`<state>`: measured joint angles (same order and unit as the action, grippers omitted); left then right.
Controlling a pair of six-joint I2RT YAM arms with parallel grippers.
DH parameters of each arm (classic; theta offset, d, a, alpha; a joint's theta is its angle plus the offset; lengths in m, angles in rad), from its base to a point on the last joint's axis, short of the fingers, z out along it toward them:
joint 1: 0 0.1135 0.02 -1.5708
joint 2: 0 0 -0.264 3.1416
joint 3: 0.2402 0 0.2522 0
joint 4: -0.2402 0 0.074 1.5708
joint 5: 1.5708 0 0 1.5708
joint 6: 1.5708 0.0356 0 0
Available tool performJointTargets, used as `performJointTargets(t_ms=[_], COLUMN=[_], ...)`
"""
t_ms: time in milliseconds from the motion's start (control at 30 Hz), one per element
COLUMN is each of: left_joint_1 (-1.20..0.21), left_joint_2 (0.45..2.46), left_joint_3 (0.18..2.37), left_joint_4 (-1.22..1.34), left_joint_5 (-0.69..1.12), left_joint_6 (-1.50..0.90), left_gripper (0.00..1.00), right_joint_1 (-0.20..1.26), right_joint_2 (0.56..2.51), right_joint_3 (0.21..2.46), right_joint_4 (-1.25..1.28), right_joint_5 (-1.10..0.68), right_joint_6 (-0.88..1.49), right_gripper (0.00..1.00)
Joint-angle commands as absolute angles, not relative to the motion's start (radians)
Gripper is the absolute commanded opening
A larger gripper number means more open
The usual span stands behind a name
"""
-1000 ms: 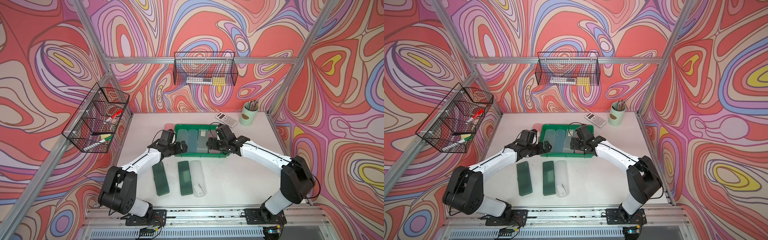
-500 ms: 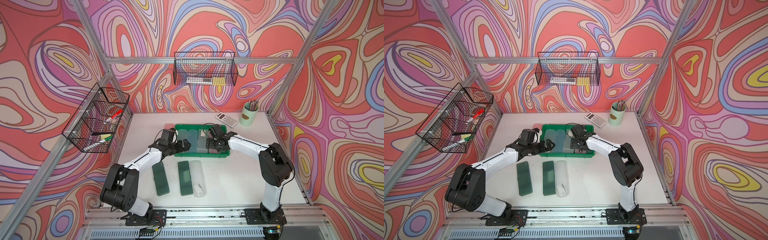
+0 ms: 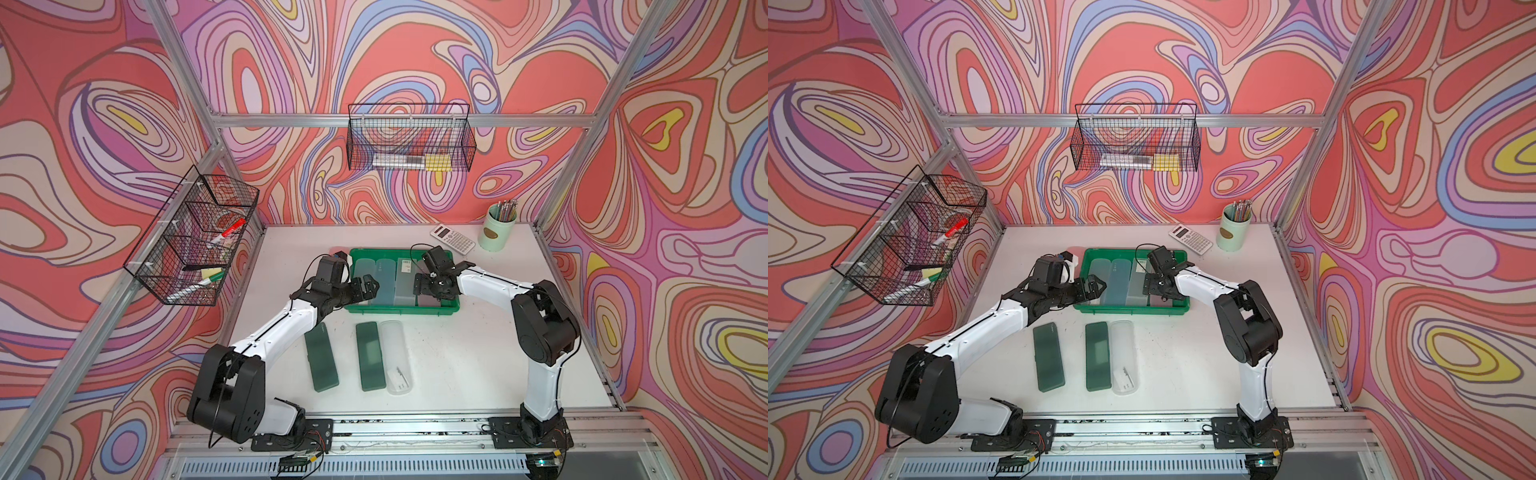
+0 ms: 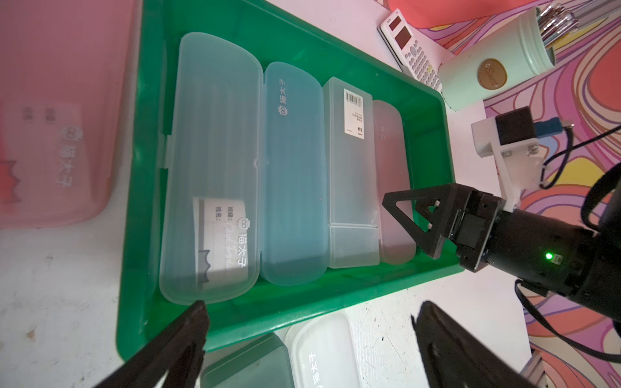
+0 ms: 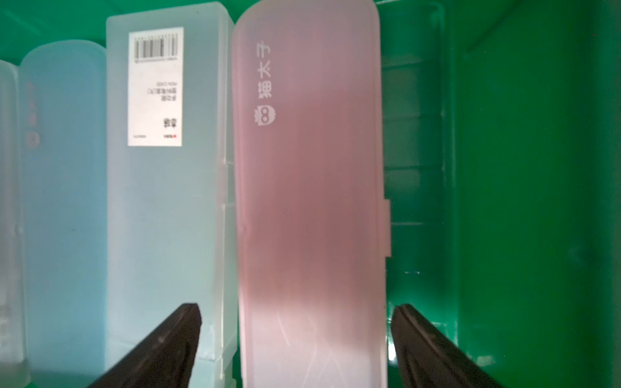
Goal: Put the pencil case into the storage box
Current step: Place the pencil case at the storage box, then adjust the storage box at the center of the board.
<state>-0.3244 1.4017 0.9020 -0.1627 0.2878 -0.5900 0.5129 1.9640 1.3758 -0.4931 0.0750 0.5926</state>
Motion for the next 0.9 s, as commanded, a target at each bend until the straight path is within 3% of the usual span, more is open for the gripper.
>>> performJointTargets(t_ms=[0,333,867], left_joint_1=[-0.302,-0.23,-0.253], left_joint_2=[1.379,1.448,1.526], left_joint_3=[0.891,0.852,0.848], left_joint_4=[-0.21,-0.166,-0.061], left_joint_5=[0.232,0.309,0.453], left_joint_6=[-0.562,-0.56,-0.645], left_gripper=[0.99,0.99,0.99], right_joint_1=[0.514,0.514,0.534], right_joint_2=[1.994,1.879,1.461], right_joint_3=[1.389,1.37,1.204], right_joint_4=[-0.458,-0.459,-0.502], right_joint_5=[0.035,0.039,-0.038], right_joint_6=[0.587,0.55,0.564], right_gripper=[0.9,0.9,0.9])
